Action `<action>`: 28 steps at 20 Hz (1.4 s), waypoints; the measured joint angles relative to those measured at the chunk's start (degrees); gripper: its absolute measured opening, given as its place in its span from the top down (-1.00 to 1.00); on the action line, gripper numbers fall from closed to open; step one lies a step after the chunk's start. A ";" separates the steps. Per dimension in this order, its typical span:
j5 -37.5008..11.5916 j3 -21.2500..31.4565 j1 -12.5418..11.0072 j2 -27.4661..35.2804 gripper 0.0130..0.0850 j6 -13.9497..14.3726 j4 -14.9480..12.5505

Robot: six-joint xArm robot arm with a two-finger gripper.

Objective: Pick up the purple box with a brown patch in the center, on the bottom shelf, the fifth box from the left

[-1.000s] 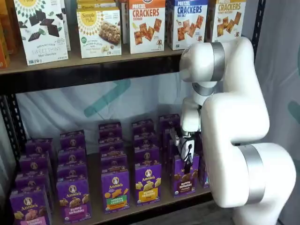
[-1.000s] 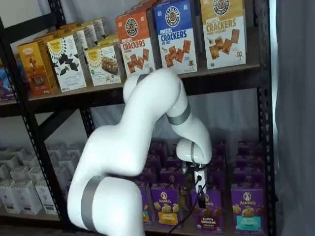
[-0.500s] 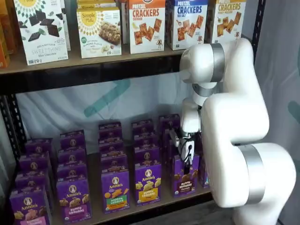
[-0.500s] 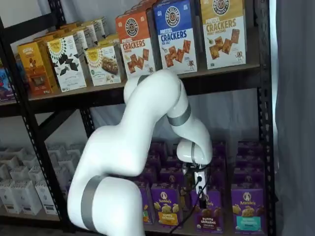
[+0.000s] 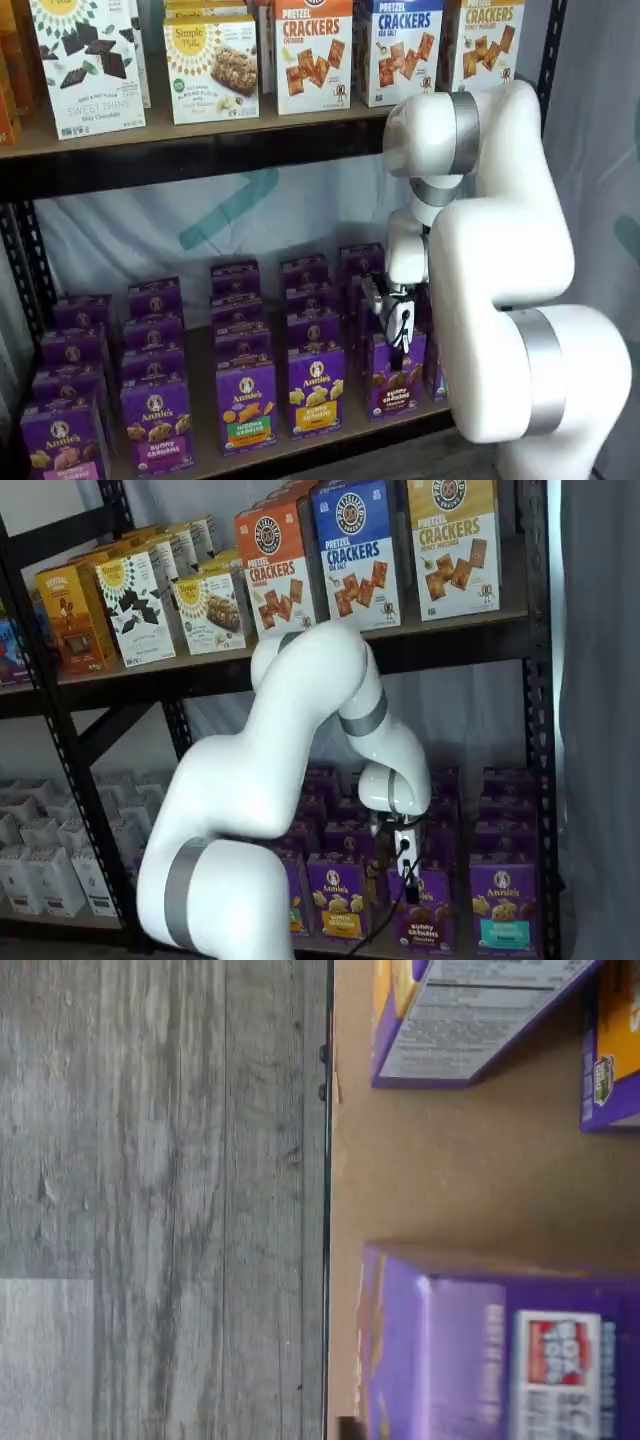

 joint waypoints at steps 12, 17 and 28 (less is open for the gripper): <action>-0.61 0.91 0.07 -0.58 0.56 -0.76 0.88; -0.32 2.20 0.23 -1.68 0.56 -0.55 0.83; -5.95 18.92 2.62 -12.63 0.56 -1.47 4.06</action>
